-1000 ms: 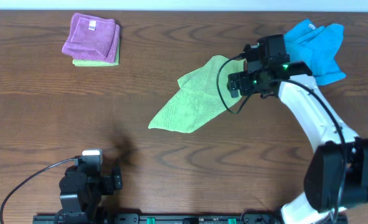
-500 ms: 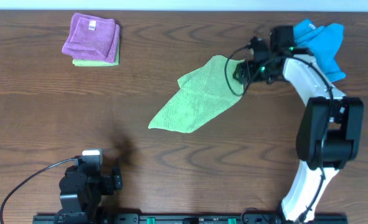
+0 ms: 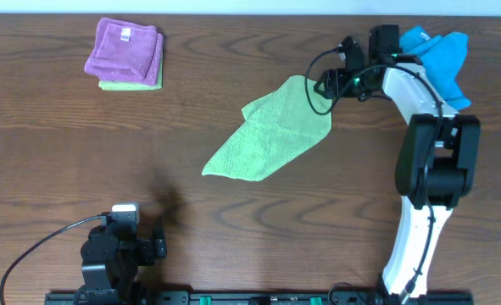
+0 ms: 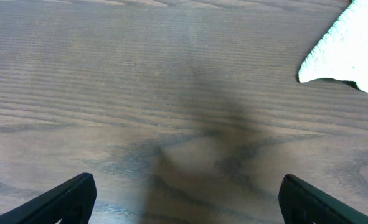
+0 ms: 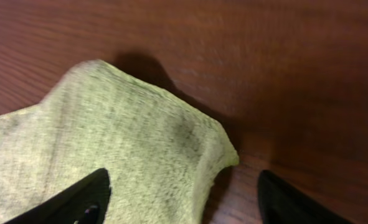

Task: Fold the cloth
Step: 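Lower the green cloth onto the table center and release the right gripper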

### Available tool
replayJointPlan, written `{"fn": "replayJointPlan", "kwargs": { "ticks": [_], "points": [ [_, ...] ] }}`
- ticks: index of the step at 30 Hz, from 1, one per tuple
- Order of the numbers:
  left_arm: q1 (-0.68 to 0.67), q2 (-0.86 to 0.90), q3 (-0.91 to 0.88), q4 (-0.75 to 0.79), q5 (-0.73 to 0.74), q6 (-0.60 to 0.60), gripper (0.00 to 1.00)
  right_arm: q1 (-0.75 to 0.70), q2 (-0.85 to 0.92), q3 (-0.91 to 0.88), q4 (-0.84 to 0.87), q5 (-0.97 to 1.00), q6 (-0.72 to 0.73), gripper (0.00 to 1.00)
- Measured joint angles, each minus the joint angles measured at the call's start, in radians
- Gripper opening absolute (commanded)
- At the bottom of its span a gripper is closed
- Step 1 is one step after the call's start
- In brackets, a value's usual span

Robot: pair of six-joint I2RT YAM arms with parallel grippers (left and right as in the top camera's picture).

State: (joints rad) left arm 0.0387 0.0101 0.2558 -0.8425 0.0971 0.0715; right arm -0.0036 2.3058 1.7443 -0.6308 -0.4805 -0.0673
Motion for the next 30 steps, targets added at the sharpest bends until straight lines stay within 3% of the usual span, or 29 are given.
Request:
{"fn": "replayJointPlan", "kwargs": {
  "ticks": [3,4,5,11,21,25,30],
  "points": [
    [0.0,0.0,0.0,0.0,0.0,0.0,0.95,0.0,0.006,0.0,0.014,-0.002,0.014,0.28],
    [0.0,0.0,0.0,0.0,0.0,0.0,0.95,0.0,0.006,0.003,0.019,-0.002,0.025,0.11],
    [0.0,0.0,0.0,0.0,0.0,0.0,0.95,0.0,0.006,0.005,0.022,-0.003,0.029,0.07],
    [0.0,0.0,0.0,0.0,0.0,0.0,0.95,0.0,0.006,0.006,0.022,-0.005,0.053,0.01],
    [0.0,0.0,0.0,0.0,0.0,0.0,0.95,0.01,0.006,0.036,-0.021,0.016,0.071,0.01],
    [0.0,0.0,0.0,0.0,0.0,0.0,0.95,0.026,0.004,0.173,-0.122,0.065,0.072,0.01],
    [0.0,0.0,0.0,0.0,0.0,0.0,0.95,0.037,-0.046,0.468,-0.233,0.144,0.03,0.01]
  ]
}}
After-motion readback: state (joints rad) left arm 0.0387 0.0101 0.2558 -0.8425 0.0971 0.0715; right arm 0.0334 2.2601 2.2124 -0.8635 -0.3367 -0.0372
